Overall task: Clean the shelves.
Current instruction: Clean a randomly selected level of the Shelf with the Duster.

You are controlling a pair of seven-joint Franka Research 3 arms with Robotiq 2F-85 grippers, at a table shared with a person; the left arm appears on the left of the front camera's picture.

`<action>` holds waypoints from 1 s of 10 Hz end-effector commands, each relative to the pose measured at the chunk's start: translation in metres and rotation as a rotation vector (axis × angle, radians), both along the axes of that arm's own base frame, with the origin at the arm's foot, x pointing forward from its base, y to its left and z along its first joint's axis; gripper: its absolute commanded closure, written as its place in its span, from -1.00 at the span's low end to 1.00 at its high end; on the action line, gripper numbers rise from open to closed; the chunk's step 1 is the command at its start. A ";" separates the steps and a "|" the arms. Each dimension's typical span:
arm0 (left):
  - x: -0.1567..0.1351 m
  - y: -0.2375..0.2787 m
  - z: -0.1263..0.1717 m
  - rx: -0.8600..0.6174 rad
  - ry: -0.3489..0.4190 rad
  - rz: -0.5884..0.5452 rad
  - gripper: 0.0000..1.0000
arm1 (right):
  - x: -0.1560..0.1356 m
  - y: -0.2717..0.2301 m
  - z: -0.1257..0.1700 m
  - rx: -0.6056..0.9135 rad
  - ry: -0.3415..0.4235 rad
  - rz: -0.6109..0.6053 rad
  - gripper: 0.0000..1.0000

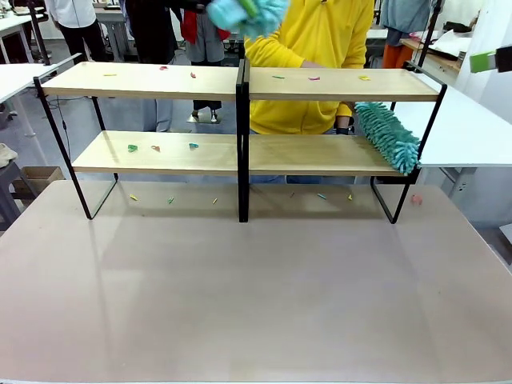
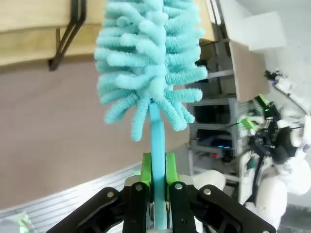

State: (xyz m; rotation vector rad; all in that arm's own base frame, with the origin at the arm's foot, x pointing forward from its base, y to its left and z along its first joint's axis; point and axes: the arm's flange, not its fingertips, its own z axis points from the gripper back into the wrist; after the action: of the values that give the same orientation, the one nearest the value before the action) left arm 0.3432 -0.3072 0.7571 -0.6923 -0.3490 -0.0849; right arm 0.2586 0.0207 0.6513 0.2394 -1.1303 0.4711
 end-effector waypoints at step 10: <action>0.053 -0.091 -0.042 0.306 0.010 0.212 0.75 | 0.002 0.000 -0.001 0.009 -0.002 0.005 -1.00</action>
State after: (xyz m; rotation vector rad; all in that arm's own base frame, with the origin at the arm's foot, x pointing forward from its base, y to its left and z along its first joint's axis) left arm 0.3827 -0.3813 0.7007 -0.3947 -0.3743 0.0153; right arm 0.2588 0.0207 0.6513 0.2396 -1.1300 0.4710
